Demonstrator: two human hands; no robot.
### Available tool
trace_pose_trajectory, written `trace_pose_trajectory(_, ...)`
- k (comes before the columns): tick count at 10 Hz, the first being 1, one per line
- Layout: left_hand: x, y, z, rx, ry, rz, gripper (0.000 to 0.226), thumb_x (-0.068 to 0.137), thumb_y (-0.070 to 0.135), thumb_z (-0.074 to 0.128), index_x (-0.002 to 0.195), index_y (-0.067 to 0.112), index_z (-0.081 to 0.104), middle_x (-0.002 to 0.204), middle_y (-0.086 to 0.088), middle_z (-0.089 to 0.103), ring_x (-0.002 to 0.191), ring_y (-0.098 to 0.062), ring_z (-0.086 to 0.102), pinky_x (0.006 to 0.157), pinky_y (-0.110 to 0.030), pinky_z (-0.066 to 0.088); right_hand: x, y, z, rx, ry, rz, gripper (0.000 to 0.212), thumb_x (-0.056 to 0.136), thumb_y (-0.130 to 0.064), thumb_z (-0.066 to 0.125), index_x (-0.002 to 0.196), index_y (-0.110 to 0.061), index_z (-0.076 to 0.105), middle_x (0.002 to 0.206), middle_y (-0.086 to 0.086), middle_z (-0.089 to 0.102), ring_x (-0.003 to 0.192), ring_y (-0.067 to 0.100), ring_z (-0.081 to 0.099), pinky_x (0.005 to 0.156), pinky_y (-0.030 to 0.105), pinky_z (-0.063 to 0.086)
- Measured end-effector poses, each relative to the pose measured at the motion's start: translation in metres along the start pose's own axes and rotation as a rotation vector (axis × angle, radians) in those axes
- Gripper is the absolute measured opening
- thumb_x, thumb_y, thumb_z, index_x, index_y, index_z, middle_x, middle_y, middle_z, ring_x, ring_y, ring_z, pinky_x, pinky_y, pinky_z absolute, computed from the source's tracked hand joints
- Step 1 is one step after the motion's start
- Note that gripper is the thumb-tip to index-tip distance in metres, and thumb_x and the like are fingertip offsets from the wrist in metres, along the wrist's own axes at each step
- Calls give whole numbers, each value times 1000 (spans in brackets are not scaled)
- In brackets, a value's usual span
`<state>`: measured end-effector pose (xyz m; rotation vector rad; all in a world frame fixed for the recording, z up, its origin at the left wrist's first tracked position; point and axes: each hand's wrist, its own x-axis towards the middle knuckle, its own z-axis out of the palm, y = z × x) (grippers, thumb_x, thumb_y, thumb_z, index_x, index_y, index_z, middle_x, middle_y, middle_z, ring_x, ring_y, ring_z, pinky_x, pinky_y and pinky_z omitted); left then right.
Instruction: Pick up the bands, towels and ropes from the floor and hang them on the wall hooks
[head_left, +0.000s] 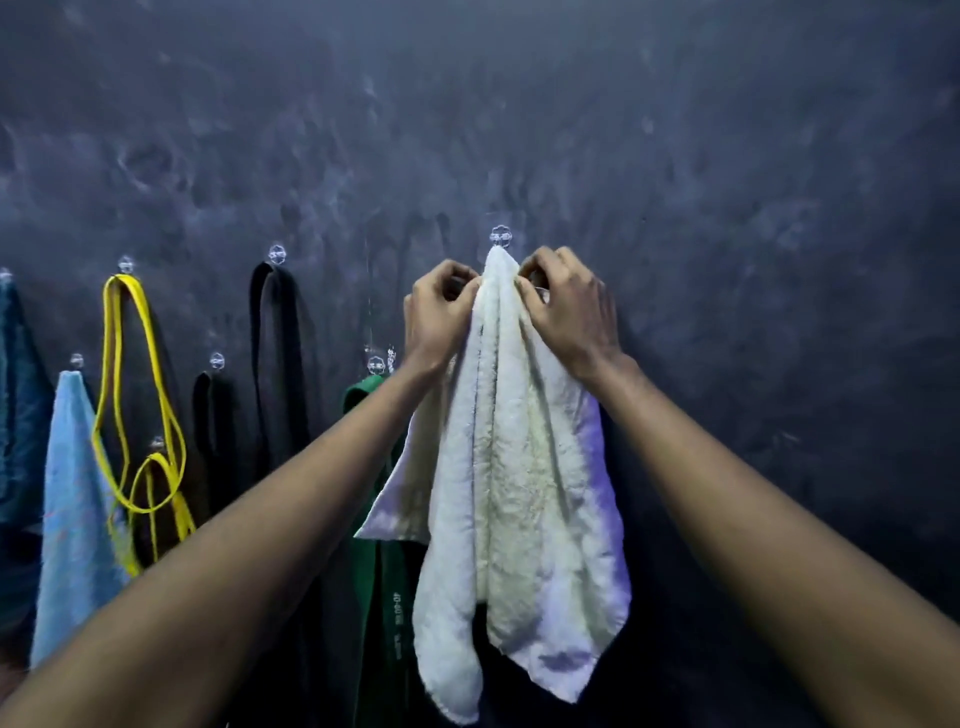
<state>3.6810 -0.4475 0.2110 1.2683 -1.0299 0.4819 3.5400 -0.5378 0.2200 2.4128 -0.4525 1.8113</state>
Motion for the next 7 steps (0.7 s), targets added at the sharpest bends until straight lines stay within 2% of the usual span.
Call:
trace_pose_trajectory(1,-14,4,3,26,-2,47,11,83,26,67,86,19,74,78,3,71,72,-4,63,70,-21,48,-9,-8,10,-2,12,18,14,91,-30,55,99,-22,64,93,1,65,91,26,61,75,37,46)
trace_pose_trajectory(2,-20,4,5,33,-2,20,12,83,29,67,88,22,75,82,3,70,76,-8,65,73,-24,51,-14,-10,15,26,2,25,18,90,-24,54,100,-19,68,92,2,66,90,27,59,78,37,44)
trace_pose_trajectory(3,-18,4,2,-10,-39,-96,12,78,33,71,83,24,76,75,8,73,71,-4,67,74,-27,54,-16,-8,11,106,-24,29,27,87,-21,50,103,-20,71,90,2,67,88,26,59,86,41,45)
trace_pose_trajectory(4,-19,-4,-9,-137,-111,-242,9,71,35,75,74,27,77,75,5,75,70,-7,65,79,-39,56,-19,-7,5,185,-138,-2,31,93,-28,45,110,-21,70,94,2,67,92,24,58,93,42,43)
trace_pose_trajectory(5,-33,0,-20,-148,-97,-288,8,75,31,72,74,24,76,77,1,75,72,-12,66,80,-44,57,-22,-6,3,194,-152,-20,33,95,-34,45,117,-20,65,101,4,65,97,26,60,93,41,44)
trace_pose_trajectory(6,-58,2,-36,-49,-49,-317,10,82,27,67,79,20,73,77,-1,75,71,-13,68,79,-46,59,-34,-4,2,264,-89,34,33,95,-34,49,121,-16,57,109,6,59,96,27,59,91,42,47)
trace_pose_trajectory(7,-98,6,-63,258,-82,-305,15,88,30,60,87,23,72,81,8,75,81,-9,71,85,-34,57,-61,-1,2,155,-23,-96,24,91,-21,53,113,-12,54,106,10,52,90,30,56,82,45,46)
